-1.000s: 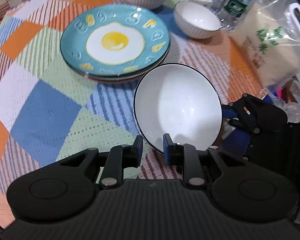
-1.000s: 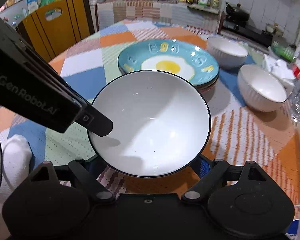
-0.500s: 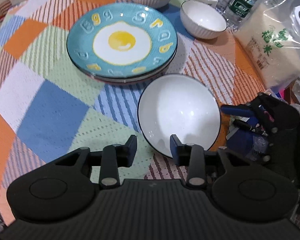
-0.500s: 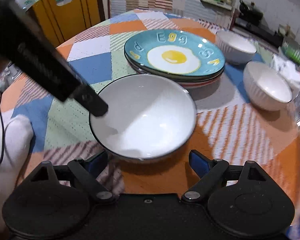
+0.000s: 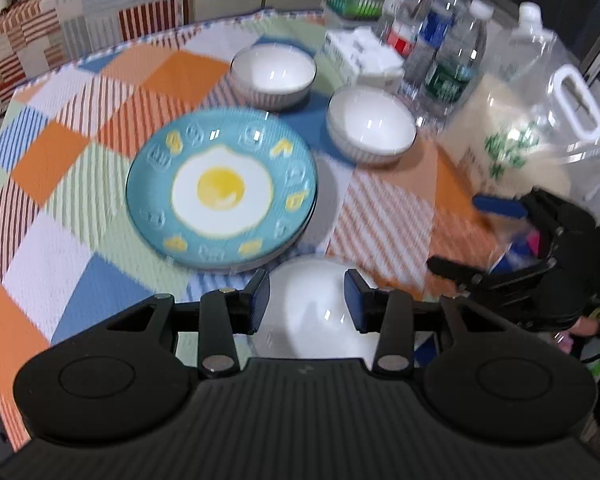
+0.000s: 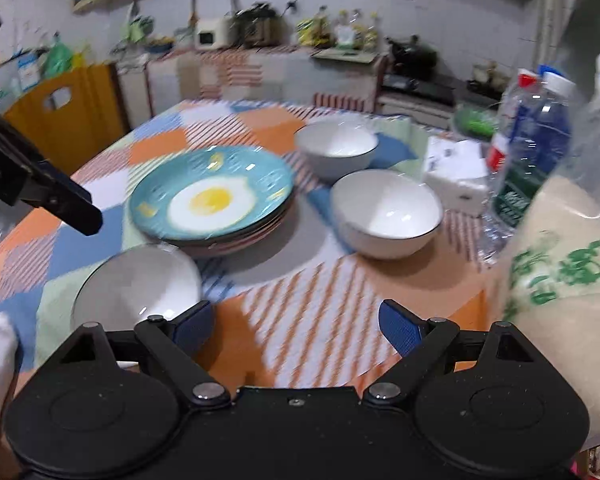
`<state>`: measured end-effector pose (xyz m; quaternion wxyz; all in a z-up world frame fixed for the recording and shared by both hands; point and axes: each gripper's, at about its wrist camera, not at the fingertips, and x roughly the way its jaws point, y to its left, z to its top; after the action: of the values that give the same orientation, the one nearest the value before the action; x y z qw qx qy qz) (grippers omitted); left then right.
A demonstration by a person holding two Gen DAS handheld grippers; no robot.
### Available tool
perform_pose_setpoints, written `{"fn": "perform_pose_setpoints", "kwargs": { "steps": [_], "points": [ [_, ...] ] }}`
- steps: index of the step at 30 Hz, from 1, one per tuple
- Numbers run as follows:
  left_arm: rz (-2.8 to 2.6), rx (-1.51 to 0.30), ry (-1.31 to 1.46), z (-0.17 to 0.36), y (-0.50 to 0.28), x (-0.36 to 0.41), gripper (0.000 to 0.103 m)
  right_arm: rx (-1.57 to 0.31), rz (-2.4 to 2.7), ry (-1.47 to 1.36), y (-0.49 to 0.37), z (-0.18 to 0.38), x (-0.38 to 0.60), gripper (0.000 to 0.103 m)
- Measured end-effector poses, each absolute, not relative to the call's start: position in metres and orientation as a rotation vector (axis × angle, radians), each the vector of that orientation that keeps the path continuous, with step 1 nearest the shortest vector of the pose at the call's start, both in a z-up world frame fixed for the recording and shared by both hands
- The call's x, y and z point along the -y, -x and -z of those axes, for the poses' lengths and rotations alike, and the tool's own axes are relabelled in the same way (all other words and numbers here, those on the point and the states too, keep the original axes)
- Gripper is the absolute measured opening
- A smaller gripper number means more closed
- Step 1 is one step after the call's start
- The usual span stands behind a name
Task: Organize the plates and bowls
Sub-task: 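Set the bowl down beside the plate stack and open both grippers, then close both grippers on the rim of the second white bowl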
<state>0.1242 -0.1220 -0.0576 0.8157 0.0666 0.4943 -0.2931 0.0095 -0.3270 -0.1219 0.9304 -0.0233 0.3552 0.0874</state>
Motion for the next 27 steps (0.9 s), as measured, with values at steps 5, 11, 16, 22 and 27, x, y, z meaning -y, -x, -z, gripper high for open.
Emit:
{"fn": "perform_pose_setpoints", "kwargs": {
  "steps": [5, 11, 16, 22, 27],
  "points": [
    [0.639, -1.022, -0.131, 0.044, -0.136, 0.143, 0.041, -0.737, -0.180, 0.000, -0.025, 0.118, 0.339, 0.089],
    [0.669, -0.994, -0.155, 0.034, -0.144, 0.172, 0.041, -0.712, -0.183, 0.099, -0.039, 0.113, 0.329, 0.090],
    [0.653, -0.968, -0.147, 0.039, -0.166, 0.188, 0.043, -0.727, -0.174, 0.099, -0.057, 0.125, 0.329, 0.090],
    [0.650, -0.964, -0.112, 0.062, -0.196, 0.197, 0.043, -0.713, -0.144, 0.050, -0.070, 0.142, 0.332, 0.090],
    [0.647, -0.967, -0.114, 0.084, -0.216, 0.206, 0.043, -0.698, -0.139, 0.066, -0.078, 0.154, 0.329, 0.090]
  ]
}}
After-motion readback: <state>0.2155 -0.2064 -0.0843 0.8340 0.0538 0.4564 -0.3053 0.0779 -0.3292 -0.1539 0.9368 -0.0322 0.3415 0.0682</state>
